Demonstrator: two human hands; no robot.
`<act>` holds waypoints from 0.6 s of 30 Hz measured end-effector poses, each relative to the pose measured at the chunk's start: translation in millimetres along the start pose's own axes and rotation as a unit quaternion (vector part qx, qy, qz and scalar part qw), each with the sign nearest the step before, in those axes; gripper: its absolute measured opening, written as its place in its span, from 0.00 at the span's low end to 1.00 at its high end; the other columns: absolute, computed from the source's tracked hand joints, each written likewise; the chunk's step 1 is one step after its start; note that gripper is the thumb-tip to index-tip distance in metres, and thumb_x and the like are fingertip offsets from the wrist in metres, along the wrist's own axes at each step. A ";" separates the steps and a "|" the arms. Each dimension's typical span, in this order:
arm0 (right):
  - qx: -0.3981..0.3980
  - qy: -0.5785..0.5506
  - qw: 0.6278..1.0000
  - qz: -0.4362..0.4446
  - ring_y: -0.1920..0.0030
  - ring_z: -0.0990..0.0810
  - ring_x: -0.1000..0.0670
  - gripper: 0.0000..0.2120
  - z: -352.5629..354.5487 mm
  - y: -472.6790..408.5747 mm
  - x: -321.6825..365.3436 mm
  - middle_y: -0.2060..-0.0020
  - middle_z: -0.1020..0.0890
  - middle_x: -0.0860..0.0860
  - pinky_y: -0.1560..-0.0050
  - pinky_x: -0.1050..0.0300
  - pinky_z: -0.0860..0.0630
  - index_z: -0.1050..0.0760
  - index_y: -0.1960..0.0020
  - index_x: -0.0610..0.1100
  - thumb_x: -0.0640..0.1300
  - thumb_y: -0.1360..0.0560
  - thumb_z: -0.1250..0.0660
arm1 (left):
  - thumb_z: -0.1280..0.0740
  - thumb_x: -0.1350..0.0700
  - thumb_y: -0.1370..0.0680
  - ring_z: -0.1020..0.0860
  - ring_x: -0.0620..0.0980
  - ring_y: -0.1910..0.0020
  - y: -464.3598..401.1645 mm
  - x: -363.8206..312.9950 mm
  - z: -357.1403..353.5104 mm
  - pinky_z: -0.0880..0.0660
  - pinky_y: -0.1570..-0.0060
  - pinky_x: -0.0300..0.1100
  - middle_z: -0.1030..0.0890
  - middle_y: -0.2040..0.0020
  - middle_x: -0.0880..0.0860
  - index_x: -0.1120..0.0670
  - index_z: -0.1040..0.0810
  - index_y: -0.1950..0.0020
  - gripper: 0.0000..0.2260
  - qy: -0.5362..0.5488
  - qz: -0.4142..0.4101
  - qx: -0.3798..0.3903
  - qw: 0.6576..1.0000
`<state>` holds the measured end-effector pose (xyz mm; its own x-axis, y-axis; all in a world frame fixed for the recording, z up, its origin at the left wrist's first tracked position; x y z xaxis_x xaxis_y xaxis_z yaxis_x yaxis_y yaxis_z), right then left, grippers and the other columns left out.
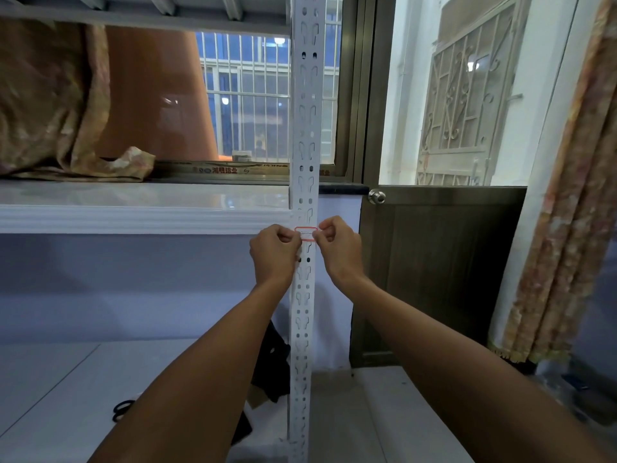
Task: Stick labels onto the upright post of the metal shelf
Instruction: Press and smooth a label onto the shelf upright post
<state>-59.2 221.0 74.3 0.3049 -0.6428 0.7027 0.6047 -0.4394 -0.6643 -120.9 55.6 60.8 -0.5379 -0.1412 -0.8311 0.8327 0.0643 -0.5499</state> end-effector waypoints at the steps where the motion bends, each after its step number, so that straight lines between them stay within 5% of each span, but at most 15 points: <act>1: -0.001 0.003 1.000 0.003 0.57 0.18 0.54 0.04 0.0 -0.5 0.3 0.57 0.18 0.53 0.57 0.62 0.19 0.26 0.50 0.48 0.44 0.21 0.31 | 0.26 0.56 0.25 0.16 0.48 0.63 0.3 -0.1 0.0 0.15 0.59 0.50 0.16 0.65 0.49 0.53 0.18 0.61 0.06 -0.001 -0.001 -0.003 1.000; 18: -0.014 -0.004 1.000 0.010 0.59 0.19 0.55 0.08 3.7 5.0 0.3 0.60 0.20 0.55 0.59 0.69 0.24 0.26 0.44 0.45 0.44 0.21 0.31 | 0.27 0.56 0.23 0.17 0.46 0.60 9.2 -10.5 5.8 0.16 0.52 0.47 0.16 0.61 0.51 0.57 0.16 0.56 0.05 -0.006 -0.036 -0.007 0.999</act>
<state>-53.3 220.9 72.2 0.3220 -0.6470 0.6912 0.5774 -0.4444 -0.6849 -106.8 51.9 65.0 -0.5954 -0.1584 -0.7877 0.7893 0.0681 -0.6102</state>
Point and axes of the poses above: each hand's wrist, its own y-axis away from the middle knuckle, its own z-axis out of the back of the hand, x = y × z, the point moved 9 cm from there along -y, towards the middle knuckle
